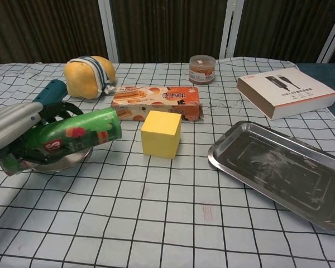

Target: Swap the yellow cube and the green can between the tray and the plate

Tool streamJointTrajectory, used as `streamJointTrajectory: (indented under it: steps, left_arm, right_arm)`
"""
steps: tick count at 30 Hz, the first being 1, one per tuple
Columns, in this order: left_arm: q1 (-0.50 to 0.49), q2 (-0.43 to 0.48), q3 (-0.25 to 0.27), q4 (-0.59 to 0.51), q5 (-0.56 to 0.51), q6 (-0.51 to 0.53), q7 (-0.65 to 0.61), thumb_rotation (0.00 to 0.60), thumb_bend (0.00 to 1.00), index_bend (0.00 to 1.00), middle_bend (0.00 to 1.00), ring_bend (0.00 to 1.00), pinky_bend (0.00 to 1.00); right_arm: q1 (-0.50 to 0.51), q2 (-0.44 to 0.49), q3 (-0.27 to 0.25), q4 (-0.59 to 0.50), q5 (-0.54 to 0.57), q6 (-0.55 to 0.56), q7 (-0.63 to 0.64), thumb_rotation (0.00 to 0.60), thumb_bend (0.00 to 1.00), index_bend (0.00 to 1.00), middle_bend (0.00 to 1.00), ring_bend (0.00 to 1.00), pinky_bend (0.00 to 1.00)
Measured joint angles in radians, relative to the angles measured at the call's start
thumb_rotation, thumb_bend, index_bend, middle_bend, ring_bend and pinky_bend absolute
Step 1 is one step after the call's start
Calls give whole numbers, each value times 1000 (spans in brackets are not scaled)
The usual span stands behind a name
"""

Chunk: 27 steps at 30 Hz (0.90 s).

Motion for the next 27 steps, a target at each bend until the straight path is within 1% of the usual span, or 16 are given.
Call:
streamJointTrajectory:
  steps: [4, 7, 10, 11, 15, 22, 27]
  left_arm:
    - [0, 30, 71, -84, 166, 37, -33, 600, 539, 382, 494, 503, 624]
    - [-5, 41, 124, -121, 282, 52, -37, 600, 538, 381, 493, 503, 625]
    - [-22, 38, 167, -133, 350, 40, -40, 600, 537, 380, 490, 503, 625]
    - [-27, 34, 171, -132, 356, 31, -40, 600, 537, 380, 489, 502, 624]
    - [-60, 10, 154, -102, 359, -16, -37, 600, 538, 381, 479, 500, 624]
    - [-120, -57, 92, -25, 366, -63, 23, 600, 537, 381, 476, 499, 624]
    - [-142, -93, 85, -11, 365, -93, 37, 600, 536, 381, 461, 487, 624]
  right_arm:
    - [-4, 1, 1, 0, -4, 7, 6, 600, 125, 20, 0, 0, 0]
    - [-6, 3, 1, 0, -8, 10, 13, 600, 125, 22, 0, 0, 0]
    - [-9, 4, 1, 2, -12, 17, 20, 600, 125, 24, 0, 0, 0]
    - [-10, 4, 1, 3, -14, 18, 22, 600, 125, 24, 0, 0, 0]
    - [-11, 6, 3, 5, -16, 20, 33, 600, 125, 26, 0, 0, 0]
    - [-11, 9, 3, 6, -18, 17, 40, 600, 125, 30, 0, 0, 0]
    - [-12, 12, 5, 7, -17, 17, 48, 600, 125, 29, 0, 0, 0]
